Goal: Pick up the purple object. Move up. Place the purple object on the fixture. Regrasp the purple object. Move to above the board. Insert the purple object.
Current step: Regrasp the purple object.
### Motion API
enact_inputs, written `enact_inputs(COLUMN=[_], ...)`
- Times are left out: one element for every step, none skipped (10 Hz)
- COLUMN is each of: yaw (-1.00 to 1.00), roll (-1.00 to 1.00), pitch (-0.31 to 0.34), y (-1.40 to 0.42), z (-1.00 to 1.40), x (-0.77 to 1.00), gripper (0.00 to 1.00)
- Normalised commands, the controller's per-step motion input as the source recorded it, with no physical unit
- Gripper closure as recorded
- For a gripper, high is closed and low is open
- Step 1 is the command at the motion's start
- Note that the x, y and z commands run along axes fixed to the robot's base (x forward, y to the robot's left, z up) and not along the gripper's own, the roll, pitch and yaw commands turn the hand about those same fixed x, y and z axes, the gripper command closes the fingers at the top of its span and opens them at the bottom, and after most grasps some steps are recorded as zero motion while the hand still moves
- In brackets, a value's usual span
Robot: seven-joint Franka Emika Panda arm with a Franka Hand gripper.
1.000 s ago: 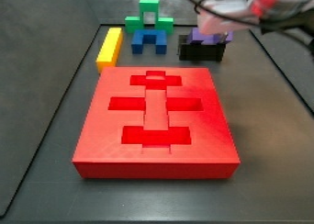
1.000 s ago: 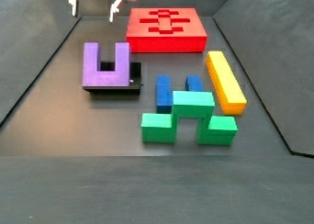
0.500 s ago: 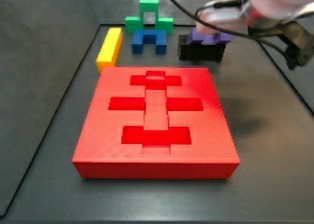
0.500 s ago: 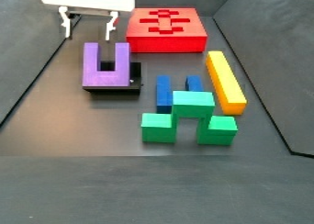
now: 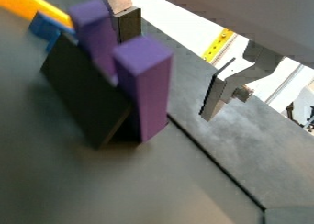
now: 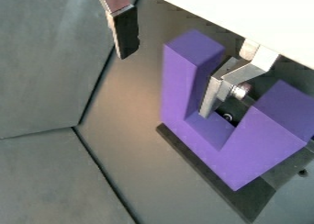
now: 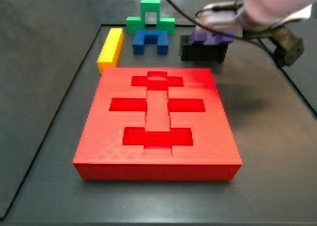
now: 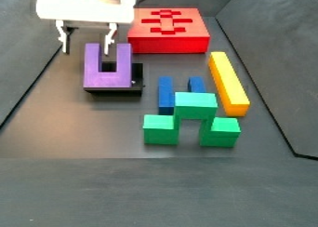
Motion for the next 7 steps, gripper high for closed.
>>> enact_inputs(yaw=[0.00, 0.00, 0.00, 0.00, 0.00, 0.00, 0.00], roll=[0.01, 0.00, -0.03, 0.00, 0.00, 0.00, 0.01], pitch=[0.000, 0.000, 0.043, 0.029, 0.071, 0.006, 0.040], y=[0.00, 0.00, 0.00, 0.00, 0.00, 0.00, -0.03], z=[0.00, 0.00, -0.13, -0.01, -0.06, -0.01, -0.11], x=[0.00, -0.02, -0.04, 0.00, 0.00, 0.00, -0.04], gripper=[0.00, 0.00, 0.00, 0.00, 0.00, 0.00, 0.00])
